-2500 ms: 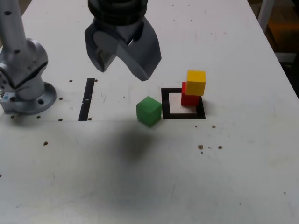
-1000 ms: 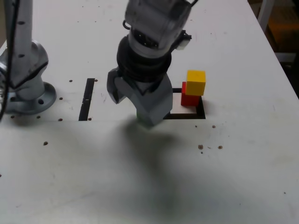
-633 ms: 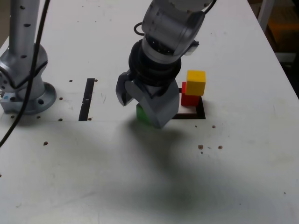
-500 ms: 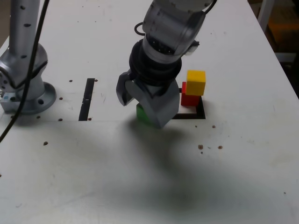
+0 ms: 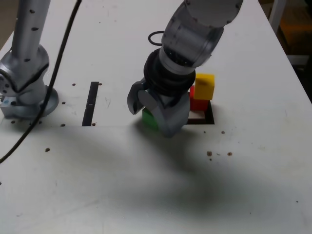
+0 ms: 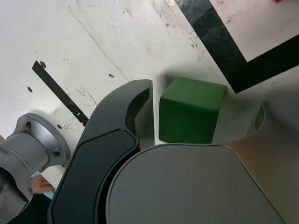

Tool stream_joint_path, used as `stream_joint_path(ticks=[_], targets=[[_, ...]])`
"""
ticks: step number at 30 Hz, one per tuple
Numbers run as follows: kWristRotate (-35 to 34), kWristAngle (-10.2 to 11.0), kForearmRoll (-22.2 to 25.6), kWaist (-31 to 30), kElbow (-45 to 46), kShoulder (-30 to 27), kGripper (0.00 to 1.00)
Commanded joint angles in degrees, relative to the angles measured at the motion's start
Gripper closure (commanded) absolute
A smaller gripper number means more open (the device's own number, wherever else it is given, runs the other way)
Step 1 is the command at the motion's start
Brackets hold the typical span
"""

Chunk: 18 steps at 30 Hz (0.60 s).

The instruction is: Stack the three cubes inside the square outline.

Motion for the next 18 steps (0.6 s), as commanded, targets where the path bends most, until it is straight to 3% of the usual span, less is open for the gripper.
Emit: stream_joint_path(ticks=[1,18], targets=[[0.2,0.0,-0.2,0.5,-0.1,0.2,0.26],[0.2,-0.6,-3.7,0.9,0.1,-0.1,0.64]])
